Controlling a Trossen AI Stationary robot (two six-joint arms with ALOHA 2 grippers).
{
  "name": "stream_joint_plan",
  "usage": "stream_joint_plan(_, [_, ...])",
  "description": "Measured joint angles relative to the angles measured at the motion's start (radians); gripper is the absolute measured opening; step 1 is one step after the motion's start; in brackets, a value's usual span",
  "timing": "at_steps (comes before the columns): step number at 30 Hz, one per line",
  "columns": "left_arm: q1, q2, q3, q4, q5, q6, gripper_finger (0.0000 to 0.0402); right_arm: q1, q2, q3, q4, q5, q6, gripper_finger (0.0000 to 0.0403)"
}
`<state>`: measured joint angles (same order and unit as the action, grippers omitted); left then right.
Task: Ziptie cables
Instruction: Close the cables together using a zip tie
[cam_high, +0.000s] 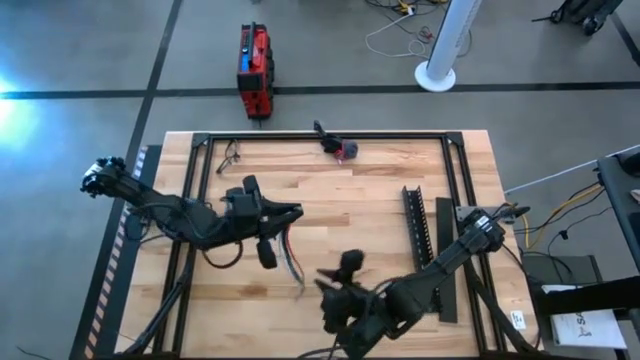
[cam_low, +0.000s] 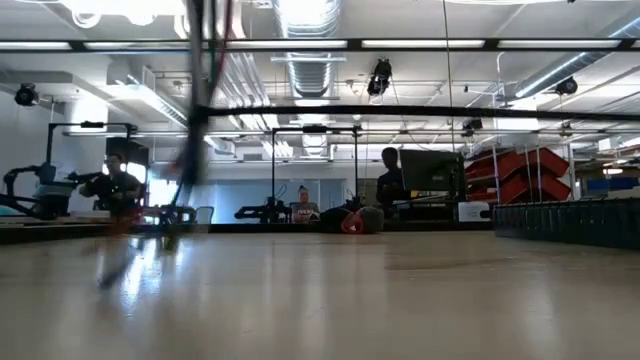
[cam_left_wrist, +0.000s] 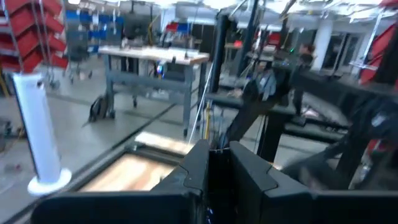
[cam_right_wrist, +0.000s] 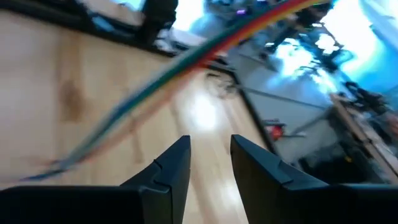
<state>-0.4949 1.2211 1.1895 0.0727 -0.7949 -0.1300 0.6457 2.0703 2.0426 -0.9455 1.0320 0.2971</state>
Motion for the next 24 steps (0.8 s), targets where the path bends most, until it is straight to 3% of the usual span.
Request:
stream_joint_plan(8, [-0.030, -0.038, 0.026, -0.015, 0.017, 0.049, 0.0028, -0.057, 0.007, -0.097, 0.448, -0.450, -0.391, 0.0103])
stream_joint_plan(16, [-0.152, -0.107, -0.077, 0.008, 0.063, 0.145, 0.0028, -0.116, -0.048, -0.297, 0.773, -0.524, -0.504, 0.0103])
stream_joint_plan(21, [-0.188, -0.151, -0.217, 0.176, 0.081, 0.191, 0.0028, -0.164, -0.077, -0.467, 1.016, -0.586, -0.508, 0.0104])
stream_joint_plan(24, [-0.189, -0.173, -0.325, 0.359, 0.197, 0.246, 0.0028, -0.193, -0.092, -0.558, 1.202, -0.629, -0.518, 0.0111])
